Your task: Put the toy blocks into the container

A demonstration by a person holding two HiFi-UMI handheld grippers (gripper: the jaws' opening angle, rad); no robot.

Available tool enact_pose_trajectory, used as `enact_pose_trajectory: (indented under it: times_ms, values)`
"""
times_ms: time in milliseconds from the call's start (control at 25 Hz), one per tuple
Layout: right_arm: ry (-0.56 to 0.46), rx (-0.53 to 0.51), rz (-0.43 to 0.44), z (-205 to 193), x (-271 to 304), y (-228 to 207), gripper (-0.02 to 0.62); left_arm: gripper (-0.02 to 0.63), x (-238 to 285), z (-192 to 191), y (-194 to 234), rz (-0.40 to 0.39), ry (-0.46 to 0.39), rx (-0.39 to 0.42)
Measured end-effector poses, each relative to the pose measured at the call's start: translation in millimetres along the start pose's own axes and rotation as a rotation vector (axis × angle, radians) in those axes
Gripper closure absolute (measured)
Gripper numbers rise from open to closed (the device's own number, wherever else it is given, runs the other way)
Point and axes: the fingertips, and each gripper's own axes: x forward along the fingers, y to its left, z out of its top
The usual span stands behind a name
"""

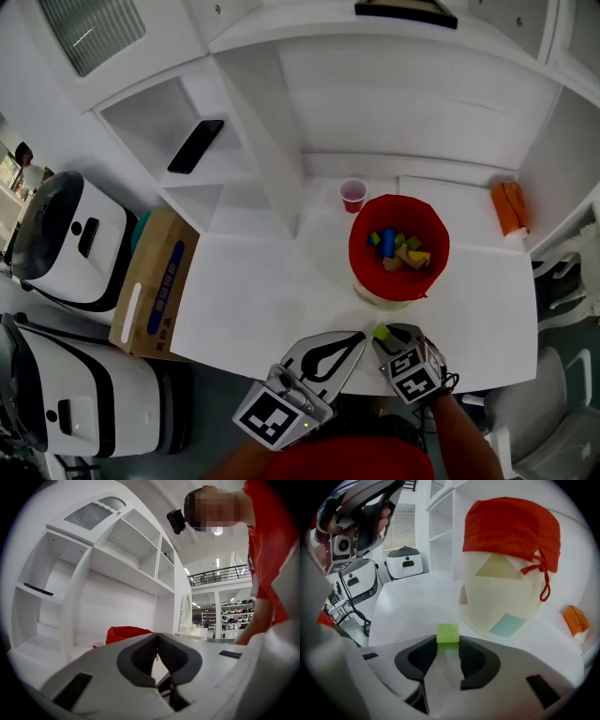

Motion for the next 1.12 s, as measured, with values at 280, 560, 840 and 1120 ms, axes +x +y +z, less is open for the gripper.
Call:
enact_pose_trajectory:
  times_ms: [280, 560, 840, 1120]
  values:
    - [-0.263, 0.139, -0.021, 32, -49, 5, 0.426, 0.592, 3, -1, 0, -0.026, -0.011, 0.011]
    - [-0.643, 0.223, -0.139, 105, -170, -16, 0.426, 0.592, 10, 2, 14, -0.029, -0.069, 0.017]
    - [-0.678, 0.128, -0.232, 188, -198, -73, 0.426, 0.592, 16, 2, 11, -0.050, -0.081, -0.004]
    - [-0.596, 0.162, -0.239, 198, -163, -102, 0.391, 0.592, 17, 8, 9, -0.049, -0.054, -0.030]
